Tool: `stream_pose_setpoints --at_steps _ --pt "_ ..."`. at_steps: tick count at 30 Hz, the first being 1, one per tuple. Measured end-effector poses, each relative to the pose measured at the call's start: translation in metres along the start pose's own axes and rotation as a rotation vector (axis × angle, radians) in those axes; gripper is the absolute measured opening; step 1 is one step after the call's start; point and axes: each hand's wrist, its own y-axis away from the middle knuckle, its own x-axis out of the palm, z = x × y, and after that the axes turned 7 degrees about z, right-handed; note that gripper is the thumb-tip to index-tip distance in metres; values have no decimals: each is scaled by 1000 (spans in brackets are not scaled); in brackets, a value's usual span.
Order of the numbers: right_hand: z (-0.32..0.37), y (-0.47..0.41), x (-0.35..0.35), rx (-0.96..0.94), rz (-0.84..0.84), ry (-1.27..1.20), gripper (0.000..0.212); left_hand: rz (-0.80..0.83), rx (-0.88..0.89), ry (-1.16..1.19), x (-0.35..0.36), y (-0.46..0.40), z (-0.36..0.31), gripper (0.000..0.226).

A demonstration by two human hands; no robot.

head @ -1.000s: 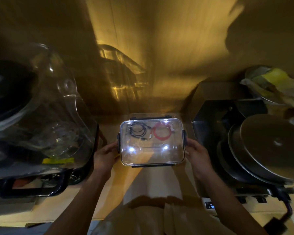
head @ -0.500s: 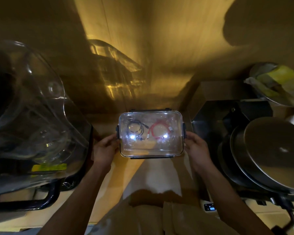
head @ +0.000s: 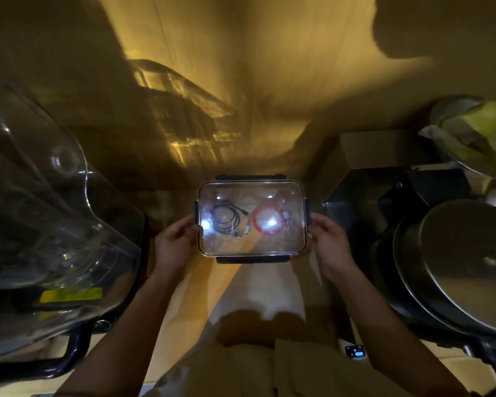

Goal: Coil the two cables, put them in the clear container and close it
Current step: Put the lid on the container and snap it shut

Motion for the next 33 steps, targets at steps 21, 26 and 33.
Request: stream_pose_setpoints --at_steps 21,26,33 --pt "-11 -30 1 10 16 164 29 11 -42 -164 4 -26 4 30" --pt "-14 -23 8 -102 6 238 14 -30 -13 -324 7 -22 4 29" --pt "-28 -15 -1 -55 -108 388 19 -211 -43 -463 5 -3 22 28"
